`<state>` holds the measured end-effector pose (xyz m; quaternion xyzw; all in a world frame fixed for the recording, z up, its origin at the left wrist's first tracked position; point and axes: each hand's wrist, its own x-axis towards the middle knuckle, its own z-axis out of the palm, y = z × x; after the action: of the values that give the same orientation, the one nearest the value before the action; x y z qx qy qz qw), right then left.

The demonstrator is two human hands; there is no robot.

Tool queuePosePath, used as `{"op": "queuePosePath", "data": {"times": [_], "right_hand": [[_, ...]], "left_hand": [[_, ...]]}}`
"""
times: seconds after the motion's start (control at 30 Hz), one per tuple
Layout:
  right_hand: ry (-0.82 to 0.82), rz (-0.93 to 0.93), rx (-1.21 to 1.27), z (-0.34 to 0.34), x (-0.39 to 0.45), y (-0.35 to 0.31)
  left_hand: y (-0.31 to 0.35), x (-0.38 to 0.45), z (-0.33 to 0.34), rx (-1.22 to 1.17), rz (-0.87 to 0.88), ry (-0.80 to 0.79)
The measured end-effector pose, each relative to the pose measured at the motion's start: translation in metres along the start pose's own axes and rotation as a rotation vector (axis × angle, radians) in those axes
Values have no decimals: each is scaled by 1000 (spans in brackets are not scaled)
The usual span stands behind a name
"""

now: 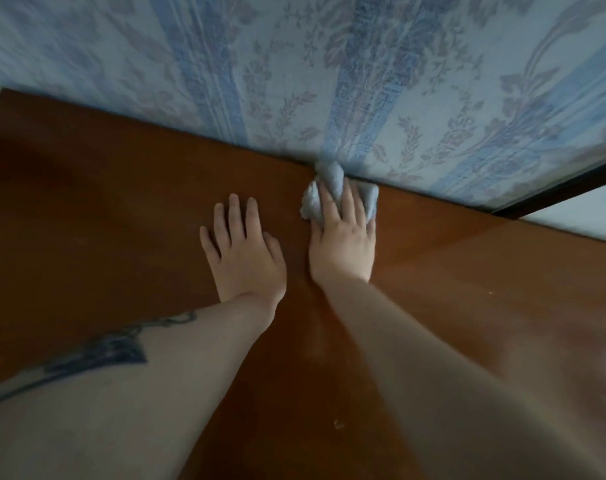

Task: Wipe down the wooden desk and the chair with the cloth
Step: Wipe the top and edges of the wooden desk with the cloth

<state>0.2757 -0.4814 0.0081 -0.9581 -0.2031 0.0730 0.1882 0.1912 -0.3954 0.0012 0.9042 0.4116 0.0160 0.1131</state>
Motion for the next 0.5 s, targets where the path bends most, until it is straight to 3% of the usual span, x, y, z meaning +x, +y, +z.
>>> {"op": "queuePosePath", "data": {"times": [0.07, 0.2, 0.27, 0.37, 0.4, 0.43, 0.5], "right_hand": [[-86, 13, 21, 9, -12, -22], [-280, -413, -55, -6, 32, -14], [-272, -342, -21, -13, 46, 11], [0, -22, 41, -9, 11, 23], [6, 26, 31, -5, -6, 15], [-50, 18, 29, 0, -18, 5], [-175, -183, 5, 3, -21, -9]], "left_hand": [[-1, -1, 0, 14, 12, -3], [0, 0, 0, 16, -7, -9], [1, 0, 0, 16, -6, -7], [1, -2, 0, -4, -3, -15], [0, -2, 0, -15, 1, -9], [-1, -2, 0, -25, 4, -2], [-1, -3, 0, -34, 9, 7]]}}
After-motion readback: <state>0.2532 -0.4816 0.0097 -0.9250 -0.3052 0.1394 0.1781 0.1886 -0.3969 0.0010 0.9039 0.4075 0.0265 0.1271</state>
